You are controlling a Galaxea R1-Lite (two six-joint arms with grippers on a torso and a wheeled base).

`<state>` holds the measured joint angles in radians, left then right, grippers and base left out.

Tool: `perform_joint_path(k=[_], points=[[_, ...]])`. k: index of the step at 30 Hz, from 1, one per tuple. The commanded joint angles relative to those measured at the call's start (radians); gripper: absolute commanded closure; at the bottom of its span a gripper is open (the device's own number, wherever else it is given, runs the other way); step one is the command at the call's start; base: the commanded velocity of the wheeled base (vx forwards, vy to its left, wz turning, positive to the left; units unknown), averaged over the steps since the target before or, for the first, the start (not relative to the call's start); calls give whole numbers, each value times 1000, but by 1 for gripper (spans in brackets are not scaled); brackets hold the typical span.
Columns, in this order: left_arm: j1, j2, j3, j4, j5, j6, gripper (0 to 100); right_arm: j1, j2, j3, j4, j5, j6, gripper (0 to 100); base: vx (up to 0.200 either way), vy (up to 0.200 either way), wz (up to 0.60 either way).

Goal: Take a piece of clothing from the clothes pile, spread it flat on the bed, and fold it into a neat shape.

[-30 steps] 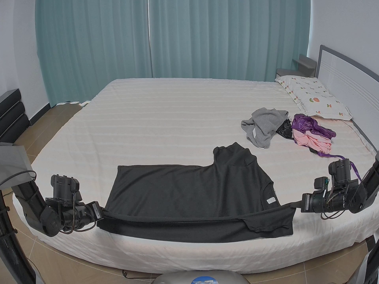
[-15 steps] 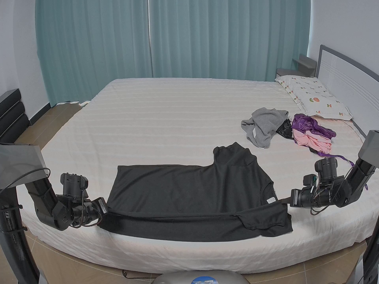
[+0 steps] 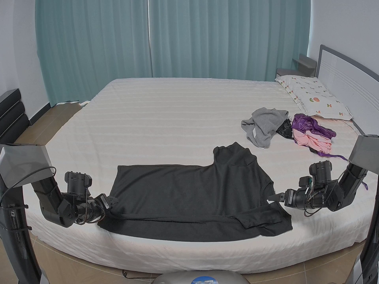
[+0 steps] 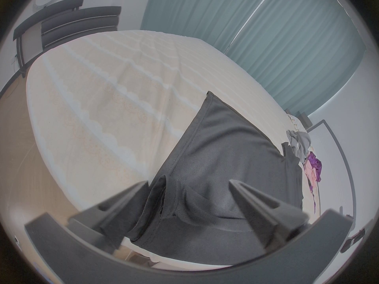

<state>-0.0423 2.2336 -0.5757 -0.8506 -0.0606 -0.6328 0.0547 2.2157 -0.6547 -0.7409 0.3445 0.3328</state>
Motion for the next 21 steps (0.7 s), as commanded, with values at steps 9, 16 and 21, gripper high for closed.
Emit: perform_joint_path(k=[9,16,21], points=[[35,-72,45,-4,-34,-102,0,198,-166,133,-31,-147,342,0,0,0,0],[44,-106,106,-25,-120,-171,0,338,-133,236,-126,-289,548,0,0,0,0],[65,-98,77,-27,-174,-223,0,300,-42,259,-249,-277,552,0,0,0,0]])
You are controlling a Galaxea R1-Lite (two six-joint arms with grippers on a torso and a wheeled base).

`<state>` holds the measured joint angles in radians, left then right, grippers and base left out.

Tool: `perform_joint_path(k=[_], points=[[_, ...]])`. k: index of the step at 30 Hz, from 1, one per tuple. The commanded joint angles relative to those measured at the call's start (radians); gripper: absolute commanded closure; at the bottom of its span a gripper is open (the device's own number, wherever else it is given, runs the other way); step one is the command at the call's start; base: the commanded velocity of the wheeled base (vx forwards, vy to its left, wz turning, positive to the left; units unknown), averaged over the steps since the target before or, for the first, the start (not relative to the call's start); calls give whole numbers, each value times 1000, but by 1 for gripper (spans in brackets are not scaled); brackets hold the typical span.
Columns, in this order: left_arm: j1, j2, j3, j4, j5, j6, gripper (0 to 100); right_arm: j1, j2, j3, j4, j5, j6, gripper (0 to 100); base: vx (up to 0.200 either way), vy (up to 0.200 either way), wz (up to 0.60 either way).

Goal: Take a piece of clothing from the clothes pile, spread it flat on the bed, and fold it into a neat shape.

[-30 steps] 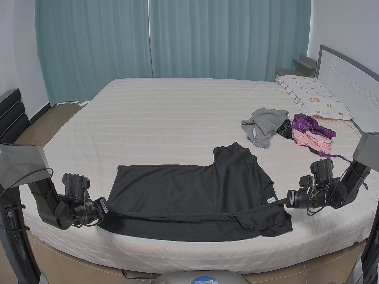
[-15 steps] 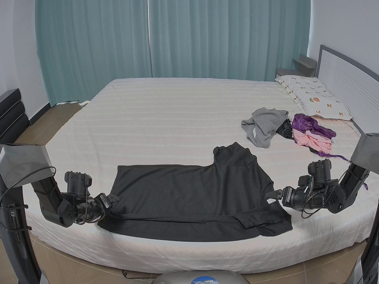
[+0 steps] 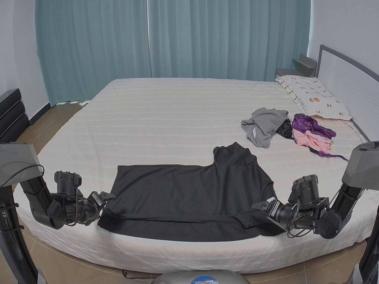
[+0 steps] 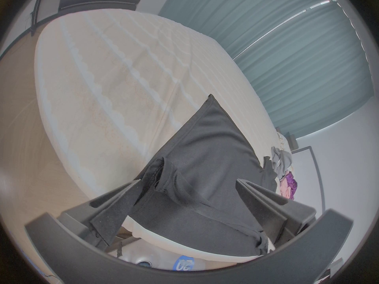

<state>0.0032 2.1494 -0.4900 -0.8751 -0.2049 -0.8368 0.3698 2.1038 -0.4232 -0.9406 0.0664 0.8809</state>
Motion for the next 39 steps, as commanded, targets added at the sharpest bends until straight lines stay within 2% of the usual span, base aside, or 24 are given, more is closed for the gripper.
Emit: perform_joint_path(k=[1,2,4,8,13,17,23,26,35,38,39], points=[[24,-16,-10,-2,-45,-21,0,-26,91,30,-110,-3,6,0,0,0,0],[24,-16,-10,-2,-45,-21,0,-26,91,30,-110,-3,6,0,0,0,0],[24,-22,-13,-4,-51,-21,0,-43,94,61,-214,3,26,0,0,0,0],[21,-19,-12,-4,-51,-30,0,-49,91,83,-276,3,52,0,0,0,0],[21,-26,-13,-8,-51,-71,0,-84,58,92,-311,7,76,0,0,0,0],[21,-36,-4,-53,-53,-99,0,-103,18,101,-326,49,139,0,0,0,0],[15,-51,1,-61,-50,-96,0,-104,21,112,-342,67,142,0,200,0,0],[15,-88,10,-50,-51,-94,0,-106,22,112,-340,67,142,0,0,0,0],[-106,-129,105,-48,-48,-90,0,-97,41,119,-342,67,135,0,0,0,0],[-134,-118,114,-25,-48,-88,0,-97,44,123,-342,67,135,0,0,0,0],[-143,-109,108,19,-44,-59,0,-92,50,124,-342,67,132,0,0,0,0]])
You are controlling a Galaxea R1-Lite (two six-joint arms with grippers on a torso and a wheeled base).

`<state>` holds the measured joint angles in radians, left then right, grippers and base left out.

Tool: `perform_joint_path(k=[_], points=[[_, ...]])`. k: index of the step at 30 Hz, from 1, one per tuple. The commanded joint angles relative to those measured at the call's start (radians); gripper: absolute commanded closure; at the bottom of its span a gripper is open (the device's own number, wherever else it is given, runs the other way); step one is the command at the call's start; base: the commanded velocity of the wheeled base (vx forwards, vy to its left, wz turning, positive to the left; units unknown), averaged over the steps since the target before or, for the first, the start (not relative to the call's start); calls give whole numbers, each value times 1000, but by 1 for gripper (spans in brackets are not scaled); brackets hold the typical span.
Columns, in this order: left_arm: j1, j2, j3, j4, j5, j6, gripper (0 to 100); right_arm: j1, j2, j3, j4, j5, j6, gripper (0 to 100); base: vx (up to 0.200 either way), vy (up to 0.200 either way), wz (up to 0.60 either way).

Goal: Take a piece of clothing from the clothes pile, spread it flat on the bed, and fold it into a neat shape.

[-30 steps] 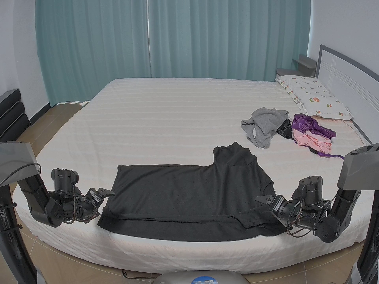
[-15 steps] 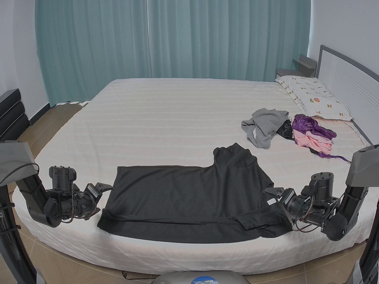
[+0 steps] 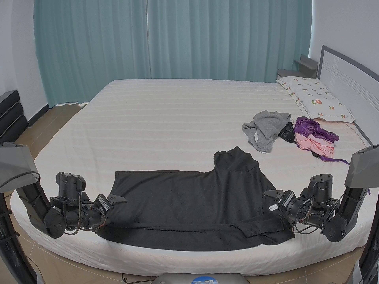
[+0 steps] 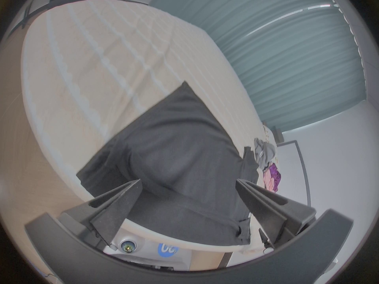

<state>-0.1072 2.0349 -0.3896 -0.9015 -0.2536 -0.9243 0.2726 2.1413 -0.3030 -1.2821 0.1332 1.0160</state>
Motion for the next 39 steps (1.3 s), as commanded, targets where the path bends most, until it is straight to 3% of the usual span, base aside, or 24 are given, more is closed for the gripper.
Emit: perform_joint_path(k=[1,4,16,22,32,37,38,39], points=[[-34,19,6,67,7,53,0,8,17,4,0,-1,-7,0,0,0,0],[-42,61,1,87,33,108,0,11,25,4,0,-3,-20,0,0,0,0],[-68,165,-106,88,175,153,0,14,37,5,-2,-9,-34,0,0,0,0],[-11,232,-247,92,217,145,0,13,39,5,-2,-9,-39,0,0,0,0],[54,185,-310,76,215,10,0,7,39,4,-2,-9,-39,0,0,0,0],[101,174,-321,79,185,-5,0,5,37,4,-2,-10,-39,0,0,0,0],[113,160,-319,88,157,-5,0,5,37,4,-3,-10,-39,0,0,0,0],[130,136,-307,96,82,4,0,5,37,5,-9,-9,-40,0,0,0,0]])
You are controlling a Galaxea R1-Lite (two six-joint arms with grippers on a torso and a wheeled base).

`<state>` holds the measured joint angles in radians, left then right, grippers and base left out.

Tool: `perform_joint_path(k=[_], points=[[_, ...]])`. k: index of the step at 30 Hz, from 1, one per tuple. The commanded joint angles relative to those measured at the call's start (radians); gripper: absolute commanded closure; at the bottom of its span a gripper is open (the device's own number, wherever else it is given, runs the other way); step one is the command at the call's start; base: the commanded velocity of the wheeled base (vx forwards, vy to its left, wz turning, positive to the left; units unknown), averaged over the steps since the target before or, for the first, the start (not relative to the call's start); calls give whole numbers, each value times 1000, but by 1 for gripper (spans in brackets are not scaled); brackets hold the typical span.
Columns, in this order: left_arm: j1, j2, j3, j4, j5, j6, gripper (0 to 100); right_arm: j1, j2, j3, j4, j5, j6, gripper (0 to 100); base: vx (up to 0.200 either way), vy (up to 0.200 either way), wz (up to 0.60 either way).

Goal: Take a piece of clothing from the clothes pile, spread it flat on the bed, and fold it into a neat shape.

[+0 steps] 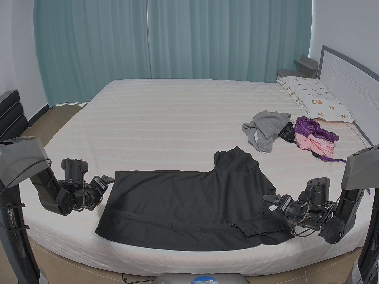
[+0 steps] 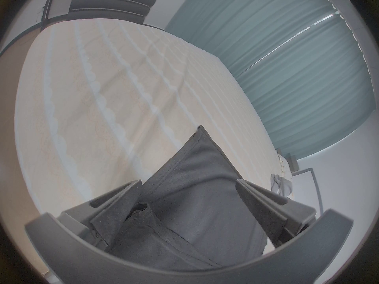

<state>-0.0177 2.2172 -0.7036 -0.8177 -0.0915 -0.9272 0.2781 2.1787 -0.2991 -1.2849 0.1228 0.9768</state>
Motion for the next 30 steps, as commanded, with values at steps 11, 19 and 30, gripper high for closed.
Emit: perform_joint_path(k=[11,19,30], points=[[76,-48,15,193,-278,426,0,4,23,2,-21,1,-15,0,0,0,0],[35,9,18,196,-232,556,0,6,29,2,-21,1,-17,0,0,0,0],[-8,15,27,195,-172,554,0,6,27,3,-21,1,-17,0,0,0,0]])
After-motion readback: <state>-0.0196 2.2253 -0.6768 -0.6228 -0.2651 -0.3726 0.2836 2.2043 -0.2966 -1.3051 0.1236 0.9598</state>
